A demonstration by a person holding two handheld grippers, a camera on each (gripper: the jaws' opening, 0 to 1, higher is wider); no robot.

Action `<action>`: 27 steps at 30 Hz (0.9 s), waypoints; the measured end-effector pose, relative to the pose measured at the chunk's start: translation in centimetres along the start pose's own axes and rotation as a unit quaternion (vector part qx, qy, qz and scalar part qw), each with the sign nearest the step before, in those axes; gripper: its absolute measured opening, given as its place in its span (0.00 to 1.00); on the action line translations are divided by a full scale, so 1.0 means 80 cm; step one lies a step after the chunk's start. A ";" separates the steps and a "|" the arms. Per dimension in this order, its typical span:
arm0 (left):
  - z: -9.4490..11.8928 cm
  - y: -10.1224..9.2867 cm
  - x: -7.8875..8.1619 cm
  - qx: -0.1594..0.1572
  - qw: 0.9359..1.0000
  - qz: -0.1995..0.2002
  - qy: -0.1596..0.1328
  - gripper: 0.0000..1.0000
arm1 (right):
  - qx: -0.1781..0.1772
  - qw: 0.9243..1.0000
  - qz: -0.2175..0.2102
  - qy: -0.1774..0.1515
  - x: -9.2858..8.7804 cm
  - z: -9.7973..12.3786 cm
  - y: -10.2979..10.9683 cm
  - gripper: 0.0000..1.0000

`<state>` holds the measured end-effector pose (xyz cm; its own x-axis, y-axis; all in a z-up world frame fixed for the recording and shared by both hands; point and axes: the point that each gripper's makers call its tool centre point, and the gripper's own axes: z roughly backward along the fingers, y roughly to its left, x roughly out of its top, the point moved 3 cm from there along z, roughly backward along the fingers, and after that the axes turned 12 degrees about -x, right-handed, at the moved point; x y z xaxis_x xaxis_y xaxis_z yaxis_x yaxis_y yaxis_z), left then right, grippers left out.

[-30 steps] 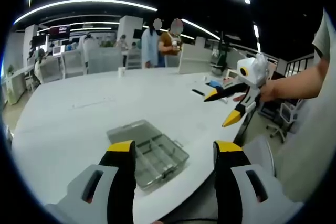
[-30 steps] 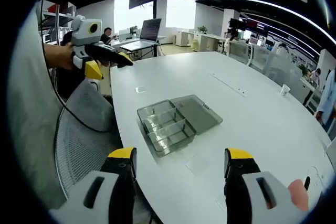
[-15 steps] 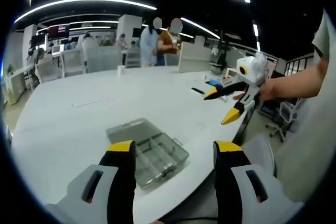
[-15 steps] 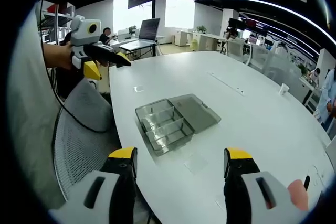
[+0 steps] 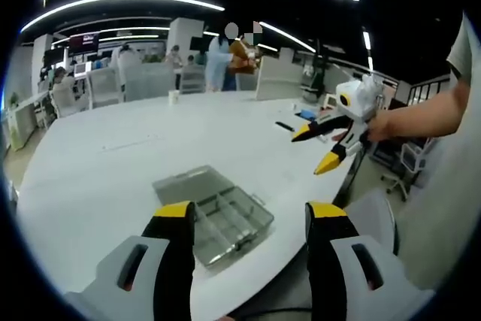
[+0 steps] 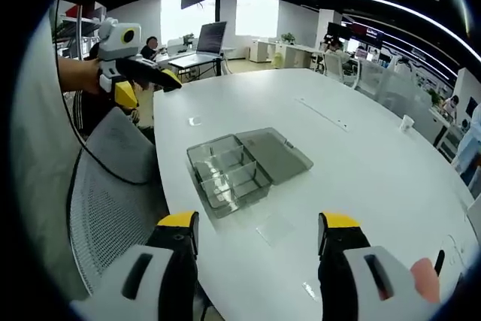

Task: Insert the divider into the dual guide fixture by aligning both edges with the guide slots and pushing it downward to the bottom, including one-sided entry, uneven engagement, binding, and posture correction.

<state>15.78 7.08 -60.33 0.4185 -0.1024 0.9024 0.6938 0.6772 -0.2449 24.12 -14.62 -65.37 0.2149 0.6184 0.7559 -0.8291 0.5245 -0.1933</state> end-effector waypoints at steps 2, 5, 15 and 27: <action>0.000 0.001 -0.001 0.000 1.000 0.000 0.002 0.59 | -0.001 1.000 0.002 0.001 -0.003 0.000 -0.002 0.62; -0.001 0.002 -0.001 0.001 1.000 0.001 0.004 0.59 | -0.004 1.000 0.001 0.008 -0.011 0.000 -0.009 0.62; -0.003 0.004 -0.004 -0.001 1.000 -0.003 0.010 0.59 | -0.011 1.000 -0.004 0.020 -0.036 0.002 -0.026 0.60; -0.006 0.003 0.000 0.000 1.000 -0.010 0.018 0.59 | -0.024 0.999 -0.003 0.038 -0.071 -0.002 -0.065 0.58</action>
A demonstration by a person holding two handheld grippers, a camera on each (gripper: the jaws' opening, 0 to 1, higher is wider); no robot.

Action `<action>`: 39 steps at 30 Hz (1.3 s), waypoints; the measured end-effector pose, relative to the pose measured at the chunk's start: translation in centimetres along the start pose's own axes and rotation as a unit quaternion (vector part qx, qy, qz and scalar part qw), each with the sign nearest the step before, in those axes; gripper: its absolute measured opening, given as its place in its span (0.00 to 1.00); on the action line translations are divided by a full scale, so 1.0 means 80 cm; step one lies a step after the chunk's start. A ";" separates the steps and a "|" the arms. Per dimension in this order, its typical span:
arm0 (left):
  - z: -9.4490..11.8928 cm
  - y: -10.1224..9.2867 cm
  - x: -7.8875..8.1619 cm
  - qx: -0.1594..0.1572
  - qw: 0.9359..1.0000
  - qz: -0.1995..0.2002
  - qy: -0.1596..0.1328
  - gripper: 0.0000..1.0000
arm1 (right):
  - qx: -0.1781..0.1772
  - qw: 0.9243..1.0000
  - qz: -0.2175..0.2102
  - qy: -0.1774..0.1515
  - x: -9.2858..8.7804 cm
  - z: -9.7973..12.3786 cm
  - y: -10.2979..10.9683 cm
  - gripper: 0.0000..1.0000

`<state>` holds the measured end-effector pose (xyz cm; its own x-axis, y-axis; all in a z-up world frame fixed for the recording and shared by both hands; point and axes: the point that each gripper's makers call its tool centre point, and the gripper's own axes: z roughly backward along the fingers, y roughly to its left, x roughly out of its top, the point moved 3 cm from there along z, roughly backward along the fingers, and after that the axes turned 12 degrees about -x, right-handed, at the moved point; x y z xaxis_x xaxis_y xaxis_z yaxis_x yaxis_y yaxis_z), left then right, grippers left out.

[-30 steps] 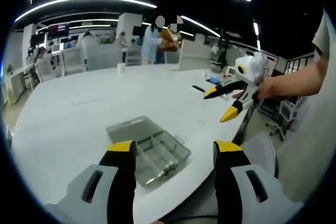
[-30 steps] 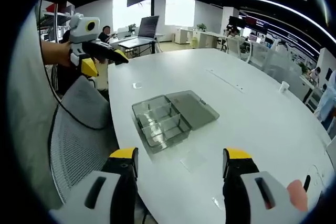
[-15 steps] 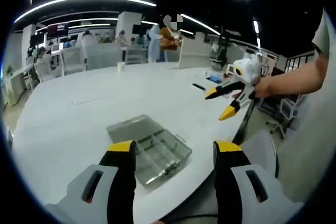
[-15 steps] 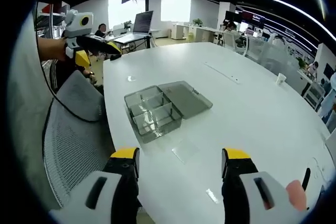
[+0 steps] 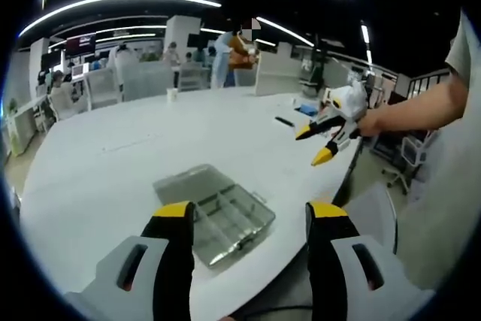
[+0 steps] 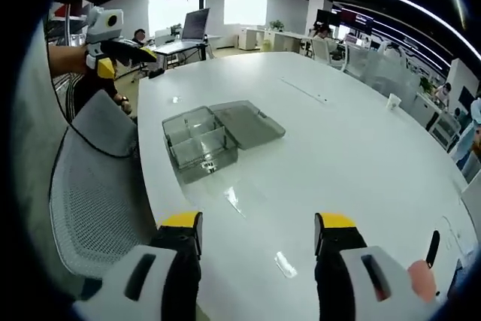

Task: Insert the divider into the dual guide fixture by aligning both edges with the guide slots and pushing it downward to the bottom, including one-sided entry, uneven engagement, binding, and posture correction.

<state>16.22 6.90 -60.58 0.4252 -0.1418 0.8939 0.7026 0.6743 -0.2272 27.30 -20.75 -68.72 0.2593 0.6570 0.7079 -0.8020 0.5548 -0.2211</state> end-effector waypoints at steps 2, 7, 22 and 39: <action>-0.001 0.000 -0.001 0.000 1.000 -0.002 0.002 0.60 | 0.001 1.000 0.004 0.005 -0.009 -0.005 -0.005 0.58; 0.000 0.000 -0.001 0.004 1.000 -0.004 0.006 0.60 | 0.002 1.000 0.019 0.023 -0.031 -0.017 -0.015 0.57; 0.002 -0.001 -0.005 0.025 1.000 0.003 0.006 0.60 | 0.025 0.995 0.069 0.072 -0.083 -0.058 -0.038 0.49; 0.001 -0.009 -0.017 0.042 0.999 0.014 0.018 0.60 | 0.068 0.980 0.150 0.116 -0.112 -0.087 -0.041 0.43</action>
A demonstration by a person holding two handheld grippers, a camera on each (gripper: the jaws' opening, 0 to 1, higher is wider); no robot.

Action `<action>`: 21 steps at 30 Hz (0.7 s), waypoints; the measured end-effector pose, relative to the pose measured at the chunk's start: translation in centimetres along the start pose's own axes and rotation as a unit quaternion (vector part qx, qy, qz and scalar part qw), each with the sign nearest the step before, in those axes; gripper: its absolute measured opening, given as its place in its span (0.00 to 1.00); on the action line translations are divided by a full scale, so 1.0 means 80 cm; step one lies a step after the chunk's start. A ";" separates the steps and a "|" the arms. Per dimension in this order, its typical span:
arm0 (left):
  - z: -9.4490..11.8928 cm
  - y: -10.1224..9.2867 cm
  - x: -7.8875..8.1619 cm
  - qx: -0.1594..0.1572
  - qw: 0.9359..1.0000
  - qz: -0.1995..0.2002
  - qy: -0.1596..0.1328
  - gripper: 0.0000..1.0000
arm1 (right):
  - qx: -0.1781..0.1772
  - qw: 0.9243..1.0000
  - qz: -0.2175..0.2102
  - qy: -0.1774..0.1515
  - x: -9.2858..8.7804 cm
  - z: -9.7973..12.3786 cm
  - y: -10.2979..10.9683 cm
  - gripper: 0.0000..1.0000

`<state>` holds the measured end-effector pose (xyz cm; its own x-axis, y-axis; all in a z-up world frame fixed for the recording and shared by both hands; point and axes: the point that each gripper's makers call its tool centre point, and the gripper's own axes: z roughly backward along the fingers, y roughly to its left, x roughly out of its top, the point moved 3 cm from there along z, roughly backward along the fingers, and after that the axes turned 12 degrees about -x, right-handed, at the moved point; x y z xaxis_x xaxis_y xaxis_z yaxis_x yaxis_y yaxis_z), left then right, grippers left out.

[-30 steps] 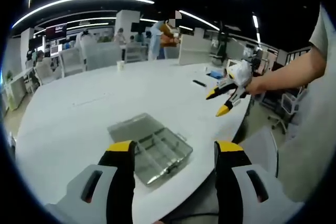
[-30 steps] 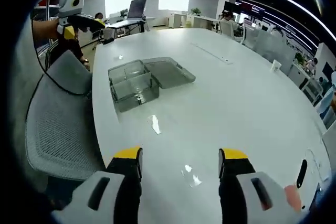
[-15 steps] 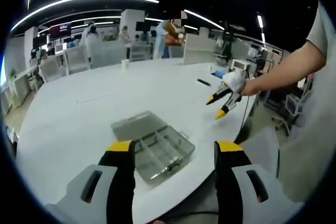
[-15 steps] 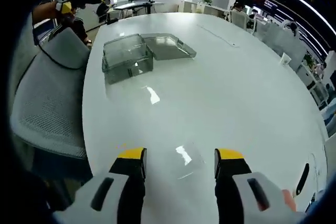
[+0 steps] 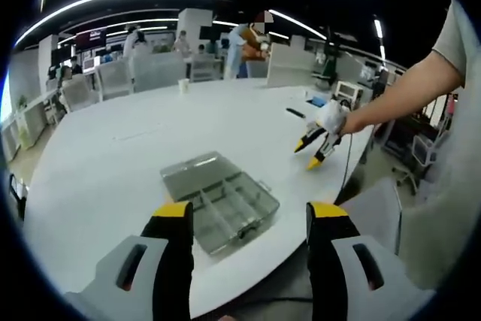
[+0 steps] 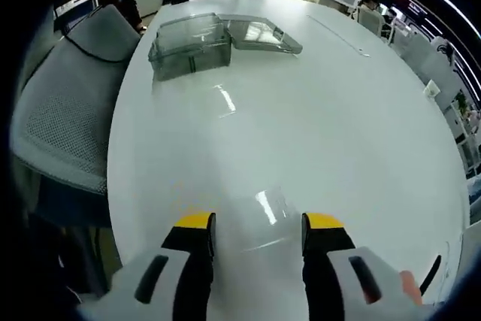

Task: Insert the divider into the dual guide fixture by aligning both edges with the guide slots and pushing it downward to the bottom, including one-sided entry, uneven engagement, binding, and posture correction.

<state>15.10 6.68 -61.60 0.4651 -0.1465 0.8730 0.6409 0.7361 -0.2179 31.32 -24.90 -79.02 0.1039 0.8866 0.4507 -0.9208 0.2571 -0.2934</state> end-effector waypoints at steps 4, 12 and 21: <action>-0.002 0.002 -0.001 0.001 1.000 0.001 0.002 0.60 | 0.012 1.000 0.006 -0.001 0.004 -0.002 -0.001 0.40; -0.005 0.004 -0.004 0.001 1.000 0.004 0.005 0.60 | 0.039 0.999 0.010 0.003 0.004 -0.004 0.000 0.35; -0.007 0.010 -0.008 -0.003 1.000 0.011 0.011 0.60 | 0.059 0.998 0.011 0.018 0.004 -0.005 0.001 0.32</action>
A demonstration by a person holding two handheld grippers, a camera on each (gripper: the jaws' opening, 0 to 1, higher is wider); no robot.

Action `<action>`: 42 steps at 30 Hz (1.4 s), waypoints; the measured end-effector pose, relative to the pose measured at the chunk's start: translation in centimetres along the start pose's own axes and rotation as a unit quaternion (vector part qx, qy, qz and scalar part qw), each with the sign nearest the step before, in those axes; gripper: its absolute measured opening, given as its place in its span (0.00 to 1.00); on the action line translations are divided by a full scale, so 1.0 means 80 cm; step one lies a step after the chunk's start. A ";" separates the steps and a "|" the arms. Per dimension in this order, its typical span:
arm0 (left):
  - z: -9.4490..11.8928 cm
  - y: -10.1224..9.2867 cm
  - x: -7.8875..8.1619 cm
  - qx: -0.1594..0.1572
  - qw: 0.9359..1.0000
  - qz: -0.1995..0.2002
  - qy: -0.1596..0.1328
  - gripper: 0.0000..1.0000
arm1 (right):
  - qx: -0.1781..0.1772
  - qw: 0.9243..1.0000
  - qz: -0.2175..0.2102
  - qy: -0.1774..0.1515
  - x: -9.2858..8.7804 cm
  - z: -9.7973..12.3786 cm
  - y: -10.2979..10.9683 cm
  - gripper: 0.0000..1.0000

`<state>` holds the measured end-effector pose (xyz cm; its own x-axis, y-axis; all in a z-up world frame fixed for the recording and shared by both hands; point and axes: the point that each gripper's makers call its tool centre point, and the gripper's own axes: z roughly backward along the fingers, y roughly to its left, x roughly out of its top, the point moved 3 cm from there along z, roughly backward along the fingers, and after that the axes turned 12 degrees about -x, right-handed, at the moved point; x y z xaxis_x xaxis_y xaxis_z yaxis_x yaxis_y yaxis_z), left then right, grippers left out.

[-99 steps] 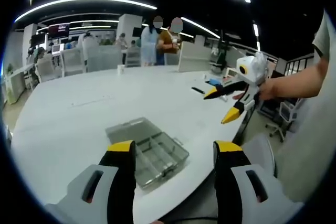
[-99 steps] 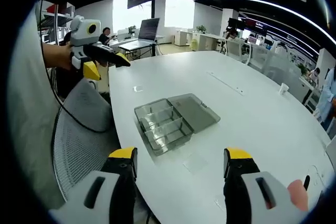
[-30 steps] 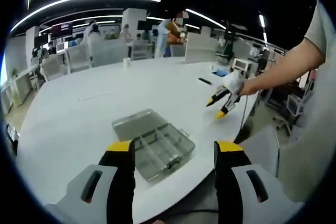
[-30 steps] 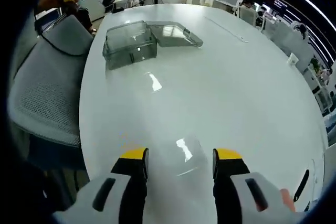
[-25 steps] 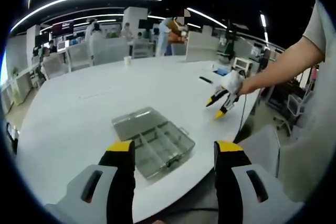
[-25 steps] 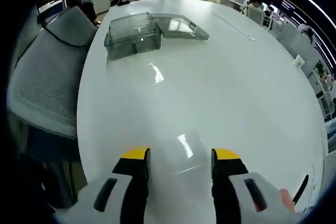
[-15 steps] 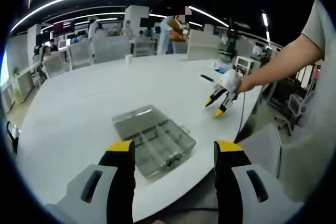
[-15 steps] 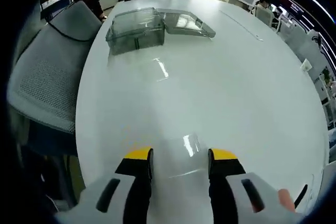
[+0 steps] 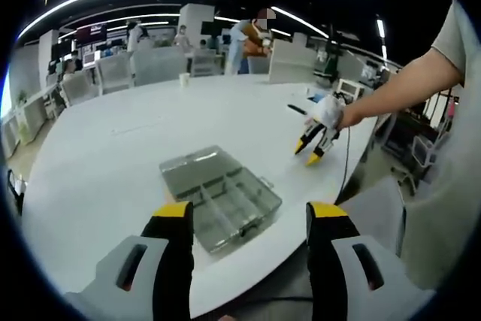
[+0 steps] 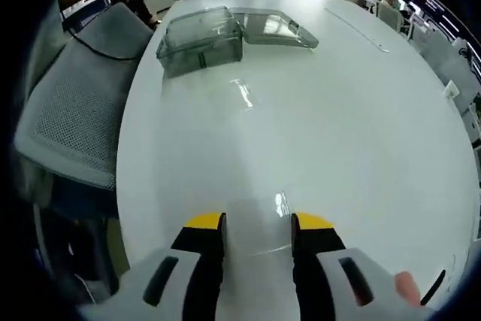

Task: Insert the divider into the dual guide fixture by aligning both edges with the guide slots and pushing it downward to the bottom, including one-sided entry, uneven engagement, binding, and posture correction.

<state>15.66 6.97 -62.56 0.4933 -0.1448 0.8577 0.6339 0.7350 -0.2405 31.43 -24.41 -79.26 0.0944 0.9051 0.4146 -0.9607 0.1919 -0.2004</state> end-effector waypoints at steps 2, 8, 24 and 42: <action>0.000 0.001 -0.001 0.000 1.000 0.000 0.002 0.60 | 0.004 1.000 0.007 0.003 0.000 0.000 0.000 0.31; 0.003 0.006 -0.004 0.001 1.000 0.002 0.005 0.60 | 0.013 0.999 0.029 0.019 0.001 0.000 -0.002 0.30; 0.006 0.011 -0.008 -0.001 1.000 0.003 0.003 0.59 | 0.010 0.997 0.053 0.047 0.011 -0.001 0.004 0.28; 0.002 0.014 -0.008 -0.015 1.000 -0.002 0.007 0.59 | -0.001 0.998 0.054 0.022 0.050 0.013 0.022 0.28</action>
<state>15.98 7.97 -63.28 0.4995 -0.1572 0.8520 0.6526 0.7150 -0.2507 29.85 -20.89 -77.03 0.0013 0.9367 0.3500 -0.9652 0.0927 -0.2445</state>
